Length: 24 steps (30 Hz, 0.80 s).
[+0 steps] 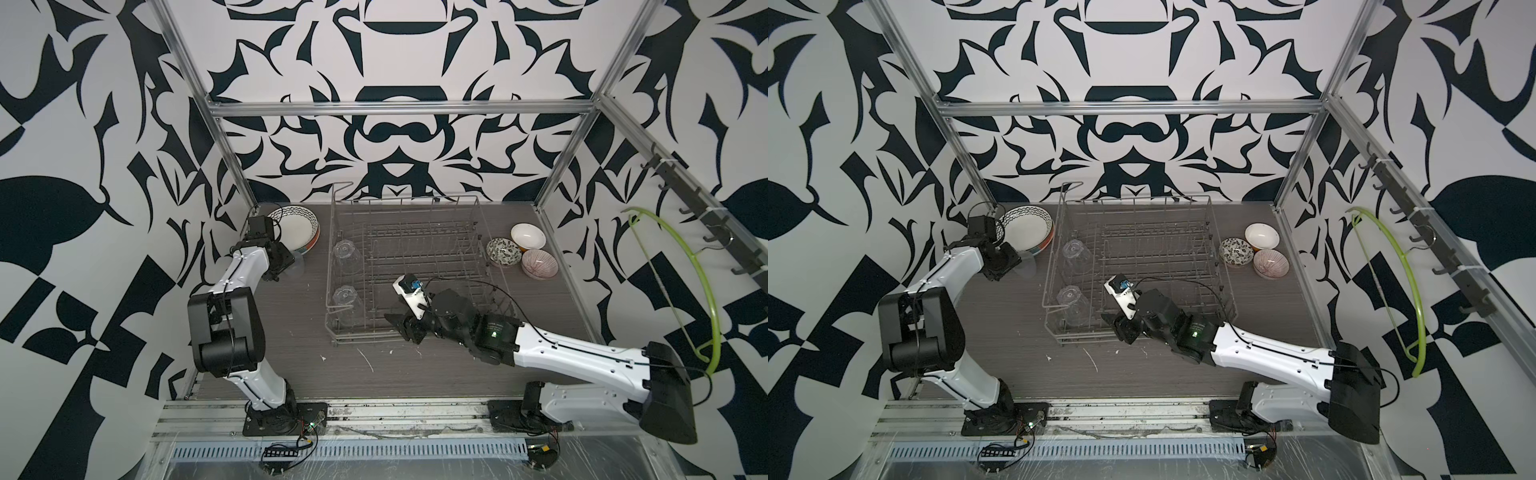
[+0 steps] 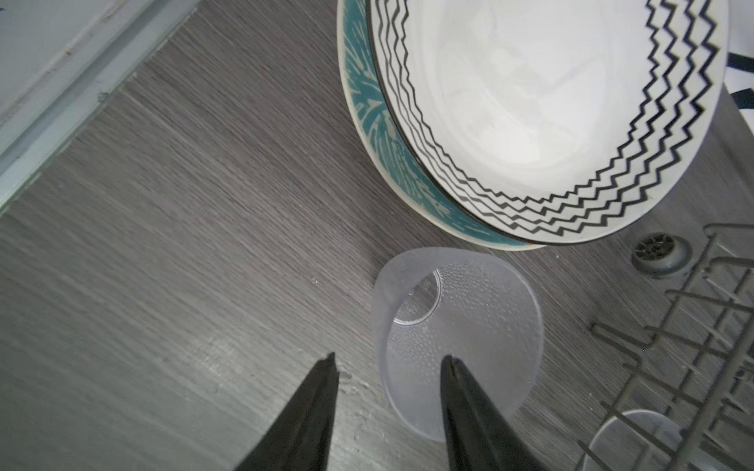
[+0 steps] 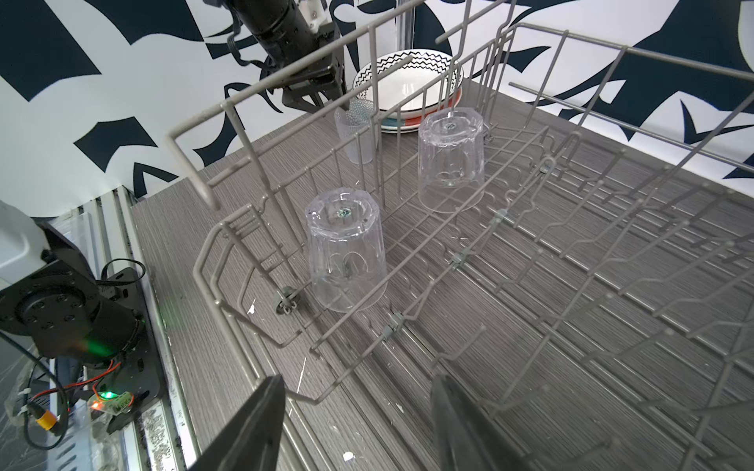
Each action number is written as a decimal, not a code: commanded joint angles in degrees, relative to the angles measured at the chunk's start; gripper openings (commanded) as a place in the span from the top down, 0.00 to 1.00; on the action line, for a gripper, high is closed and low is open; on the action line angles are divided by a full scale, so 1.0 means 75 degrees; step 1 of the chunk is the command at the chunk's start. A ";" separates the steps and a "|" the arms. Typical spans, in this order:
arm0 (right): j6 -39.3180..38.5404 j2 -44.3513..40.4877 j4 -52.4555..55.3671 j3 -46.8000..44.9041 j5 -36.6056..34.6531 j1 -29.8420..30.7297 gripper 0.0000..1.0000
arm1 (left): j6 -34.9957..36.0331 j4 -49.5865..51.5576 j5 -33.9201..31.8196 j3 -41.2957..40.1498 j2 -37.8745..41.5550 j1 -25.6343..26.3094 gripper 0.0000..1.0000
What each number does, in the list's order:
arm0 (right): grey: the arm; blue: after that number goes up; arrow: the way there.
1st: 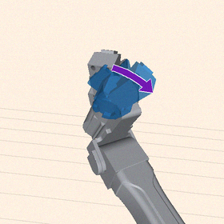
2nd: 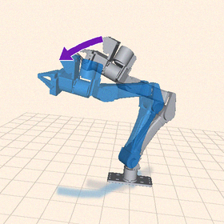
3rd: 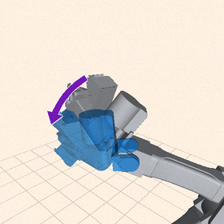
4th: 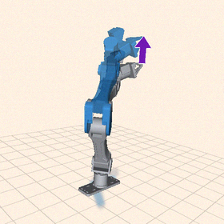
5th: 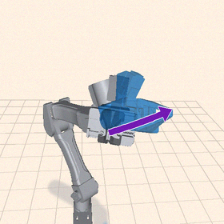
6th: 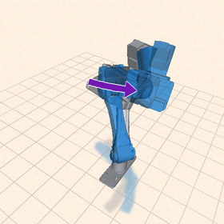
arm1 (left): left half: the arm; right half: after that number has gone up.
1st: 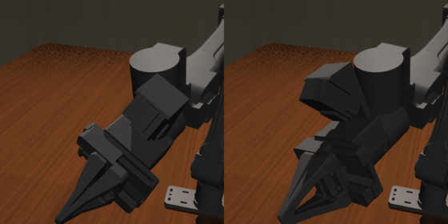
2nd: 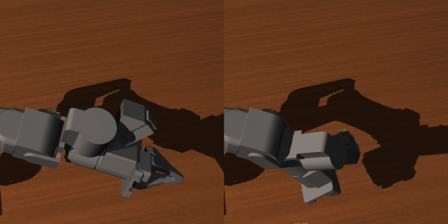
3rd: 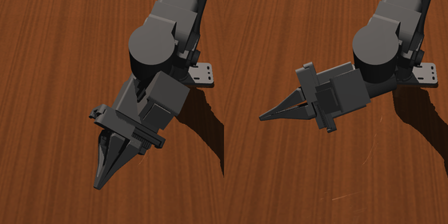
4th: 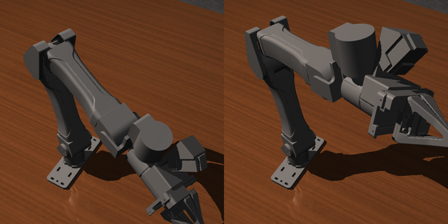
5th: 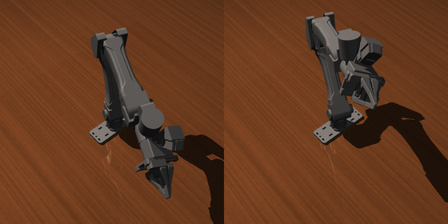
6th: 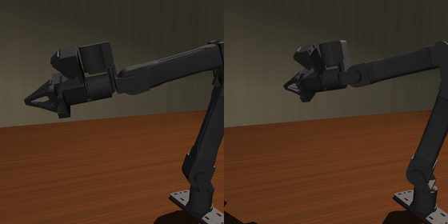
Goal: Load bowls into a dish rack
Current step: Pick up the distractor at the center of the board.
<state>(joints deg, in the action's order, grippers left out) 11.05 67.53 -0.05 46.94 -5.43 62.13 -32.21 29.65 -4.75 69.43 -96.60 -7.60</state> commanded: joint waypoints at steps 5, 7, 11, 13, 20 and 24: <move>0.0113 -0.0185 0.0501 -0.0194 -0.0237 0.0063 0.38 | 0.0113 -0.0026 0.0194 0.0271 -0.0442 -0.0010 0.57; 0.0121 -0.0179 0.0499 -0.0188 -0.0248 0.0067 0.38 | 0.0154 0.0004 0.0223 0.0293 -0.0523 -0.0007 0.60; 0.0132 -0.0145 0.0511 -0.0190 -0.0287 0.0065 0.38 | 0.0181 -0.0013 0.0246 0.0272 -0.0606 -0.0013 0.68; 0.0128 -0.0144 0.0524 -0.0185 -0.0313 0.0072 0.38 | 0.0213 -0.0009 0.0281 0.0260 -0.0649 -0.0007 0.77; 0.0132 -0.0255 0.0586 -0.0225 -0.0444 0.0069 0.38 | 0.0220 0.0009 0.0366 0.0126 -0.0515 -0.0007 1.00; 0.0142 -0.0399 0.0561 -0.0302 -0.0528 0.0064 0.38 | 0.0193 0.0147 0.0375 -0.0081 0.0064 -0.0012 1.00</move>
<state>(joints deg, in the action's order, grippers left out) 11.16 65.95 0.80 46.09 -7.57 62.41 -31.00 29.43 -2.66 69.80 -100.25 -7.60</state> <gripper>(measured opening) 0.617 0.089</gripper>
